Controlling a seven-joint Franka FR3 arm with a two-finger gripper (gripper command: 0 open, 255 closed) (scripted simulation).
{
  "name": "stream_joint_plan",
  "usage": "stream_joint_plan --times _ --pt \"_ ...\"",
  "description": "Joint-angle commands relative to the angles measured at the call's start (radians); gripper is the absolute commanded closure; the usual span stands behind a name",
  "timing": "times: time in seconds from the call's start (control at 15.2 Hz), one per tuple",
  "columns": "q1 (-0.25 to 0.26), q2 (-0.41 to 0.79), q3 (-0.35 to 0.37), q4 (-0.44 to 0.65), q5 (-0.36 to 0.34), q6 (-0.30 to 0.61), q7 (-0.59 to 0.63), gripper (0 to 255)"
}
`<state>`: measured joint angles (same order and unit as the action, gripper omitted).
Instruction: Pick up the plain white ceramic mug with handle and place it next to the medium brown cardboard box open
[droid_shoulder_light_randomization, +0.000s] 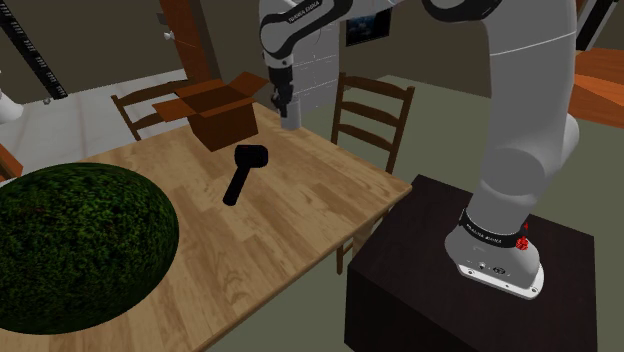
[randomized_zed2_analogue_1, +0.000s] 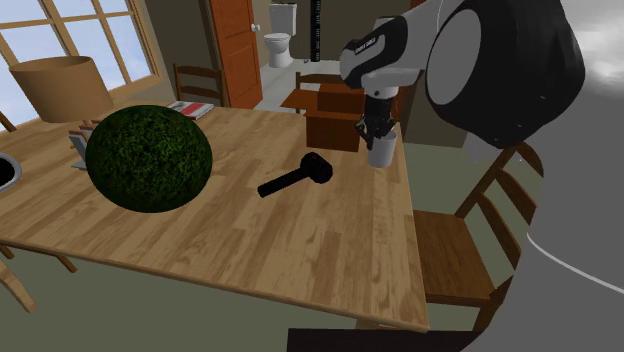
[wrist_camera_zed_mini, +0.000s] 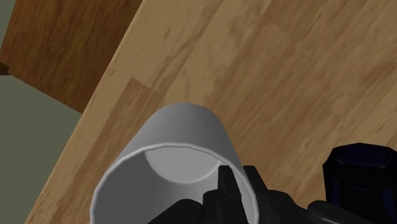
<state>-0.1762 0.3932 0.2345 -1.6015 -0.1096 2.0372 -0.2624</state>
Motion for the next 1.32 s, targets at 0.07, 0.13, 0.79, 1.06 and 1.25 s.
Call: stream_joint_plan --times 0.07,0.13,0.79,1.06,1.25 --pt "0.0 0.012 -0.002 -0.021 -0.004 0.033 0.002 255" --pt "0.0 0.017 -0.003 -0.028 -0.005 0.045 0.003 255" --pt "0.002 0.047 -0.007 -0.067 -0.015 0.113 0.01 255" --pt "0.002 0.047 -0.007 -0.067 -0.015 0.113 0.01 255" --pt "0.002 0.047 -0.007 -0.067 -0.015 0.113 0.01 0"
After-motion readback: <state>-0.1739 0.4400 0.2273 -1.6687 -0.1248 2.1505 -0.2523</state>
